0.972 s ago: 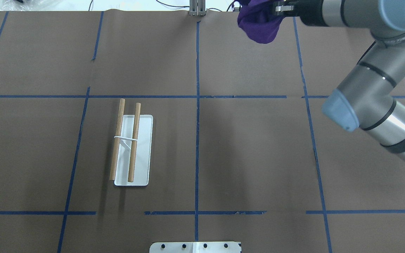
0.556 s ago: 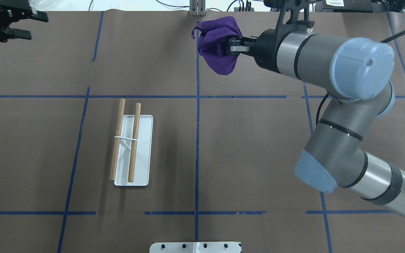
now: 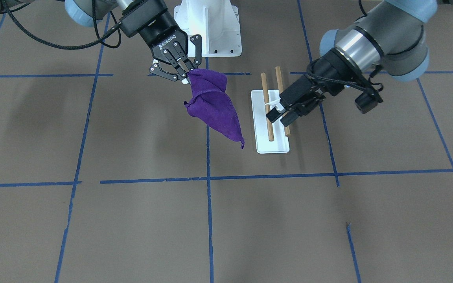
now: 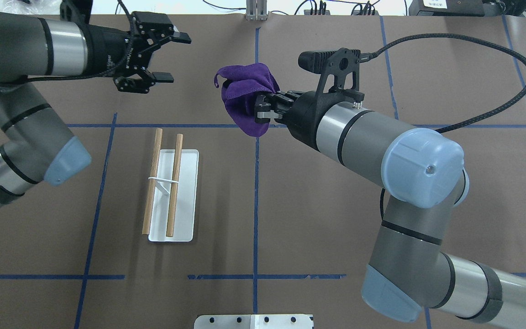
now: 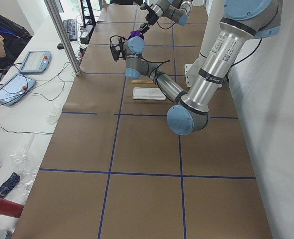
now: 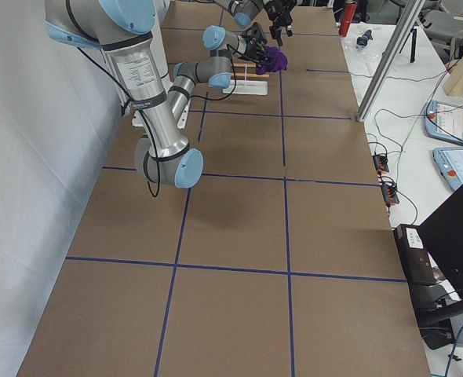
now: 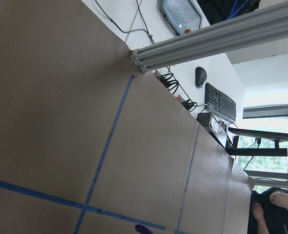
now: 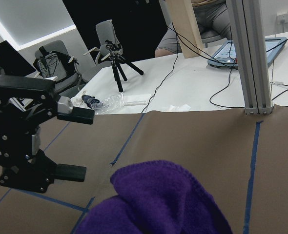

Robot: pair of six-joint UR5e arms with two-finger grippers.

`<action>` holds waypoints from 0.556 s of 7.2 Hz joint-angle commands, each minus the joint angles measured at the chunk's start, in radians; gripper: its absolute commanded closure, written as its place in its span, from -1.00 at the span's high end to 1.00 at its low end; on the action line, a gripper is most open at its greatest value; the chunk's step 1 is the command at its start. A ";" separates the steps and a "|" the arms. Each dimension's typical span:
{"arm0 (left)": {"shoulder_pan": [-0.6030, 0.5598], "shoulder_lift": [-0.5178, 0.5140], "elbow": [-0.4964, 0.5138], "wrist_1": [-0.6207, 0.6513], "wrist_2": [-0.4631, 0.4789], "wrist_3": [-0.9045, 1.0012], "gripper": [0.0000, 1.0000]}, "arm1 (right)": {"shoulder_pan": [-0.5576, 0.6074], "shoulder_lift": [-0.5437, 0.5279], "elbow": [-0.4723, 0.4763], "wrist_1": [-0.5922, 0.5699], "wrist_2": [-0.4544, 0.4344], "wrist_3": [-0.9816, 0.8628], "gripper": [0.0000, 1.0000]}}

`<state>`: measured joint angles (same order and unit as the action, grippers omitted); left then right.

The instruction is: Hang towel on rack

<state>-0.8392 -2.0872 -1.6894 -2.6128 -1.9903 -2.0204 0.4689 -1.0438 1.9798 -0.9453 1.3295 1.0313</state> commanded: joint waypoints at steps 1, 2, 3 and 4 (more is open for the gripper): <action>0.055 -0.036 0.005 0.002 0.028 -0.055 1.00 | -0.007 0.002 0.004 -0.001 -0.004 -0.002 -1.00; 0.072 -0.059 0.011 0.007 0.053 -0.057 1.00 | -0.007 0.002 0.005 0.000 -0.004 -0.002 -1.00; 0.089 -0.066 0.013 0.005 0.077 -0.057 0.98 | -0.007 0.002 0.005 0.000 -0.003 -0.004 -1.00; 0.091 -0.076 0.013 0.005 0.077 -0.058 0.93 | -0.007 0.002 0.005 -0.001 -0.003 -0.005 -1.00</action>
<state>-0.7580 -2.1501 -1.6780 -2.6078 -1.9241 -2.0765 0.4618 -1.0416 1.9846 -0.9454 1.3264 1.0280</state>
